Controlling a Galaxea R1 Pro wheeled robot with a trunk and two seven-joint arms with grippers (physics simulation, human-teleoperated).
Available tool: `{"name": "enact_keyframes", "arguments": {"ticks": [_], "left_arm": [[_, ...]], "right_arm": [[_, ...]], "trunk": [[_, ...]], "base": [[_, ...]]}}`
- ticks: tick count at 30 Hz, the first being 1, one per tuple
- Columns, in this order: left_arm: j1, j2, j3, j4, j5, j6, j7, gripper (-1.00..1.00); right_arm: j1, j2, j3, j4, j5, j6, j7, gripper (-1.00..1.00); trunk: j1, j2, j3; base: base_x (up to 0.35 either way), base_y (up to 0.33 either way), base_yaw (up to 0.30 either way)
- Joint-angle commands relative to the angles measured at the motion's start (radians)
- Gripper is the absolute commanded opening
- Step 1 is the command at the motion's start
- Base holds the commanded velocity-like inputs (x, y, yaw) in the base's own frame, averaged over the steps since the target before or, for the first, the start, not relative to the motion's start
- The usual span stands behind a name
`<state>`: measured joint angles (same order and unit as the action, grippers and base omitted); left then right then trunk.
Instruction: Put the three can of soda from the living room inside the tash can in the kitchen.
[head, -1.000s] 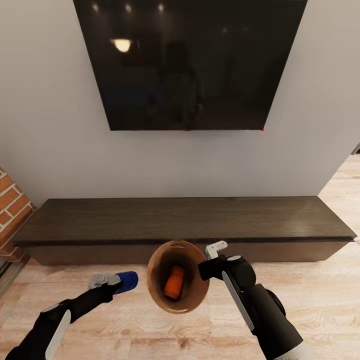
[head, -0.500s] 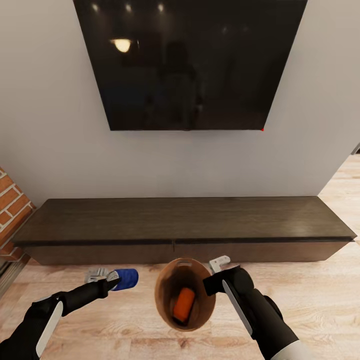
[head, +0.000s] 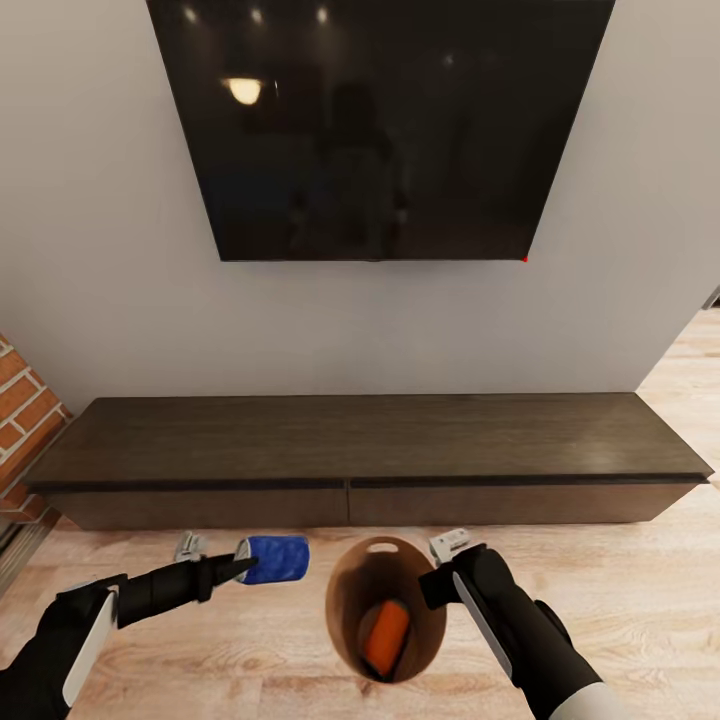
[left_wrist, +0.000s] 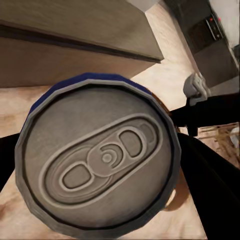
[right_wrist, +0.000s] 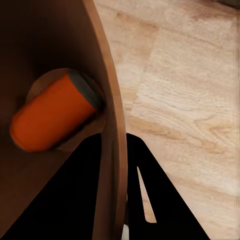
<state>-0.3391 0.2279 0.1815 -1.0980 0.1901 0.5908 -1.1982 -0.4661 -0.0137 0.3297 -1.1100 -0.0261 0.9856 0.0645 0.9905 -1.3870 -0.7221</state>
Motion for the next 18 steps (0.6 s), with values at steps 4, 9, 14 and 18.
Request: {"name": "enact_keyframes", "arguments": {"ticks": [4,9,14,18], "left_arm": [[0.000,0.002,0.000,-0.047,0.000,0.057,-0.028,-1.00],[0.000,0.002,-0.005,-0.088,0.003,0.081,-0.038,-1.00],[0.000,0.000,-0.011,-0.094,0.024,0.086,-0.079,-1.00],[0.000,-0.002,-0.014,-0.094,0.053,0.088,-0.133,-1.00]], "right_arm": [[0.000,0.000,0.001,0.030,-0.020,-0.042,0.007,-1.00],[-0.003,0.000,0.001,0.069,-0.020,-0.075,0.007,-1.00],[-0.003,0.000,0.002,0.076,-0.020,-0.080,0.008,-1.00],[-0.005,0.000,0.002,0.077,-0.020,-0.082,0.008,-1.00]], "trunk": [[0.000,0.000,0.000],[0.000,0.000,0.000],[0.000,0.000,0.000],[0.000,0.000,0.000]], "base": [[0.000,0.000,0.000],[0.000,0.000,0.000],[0.000,0.000,0.000],[0.000,0.000,0.000]]}}
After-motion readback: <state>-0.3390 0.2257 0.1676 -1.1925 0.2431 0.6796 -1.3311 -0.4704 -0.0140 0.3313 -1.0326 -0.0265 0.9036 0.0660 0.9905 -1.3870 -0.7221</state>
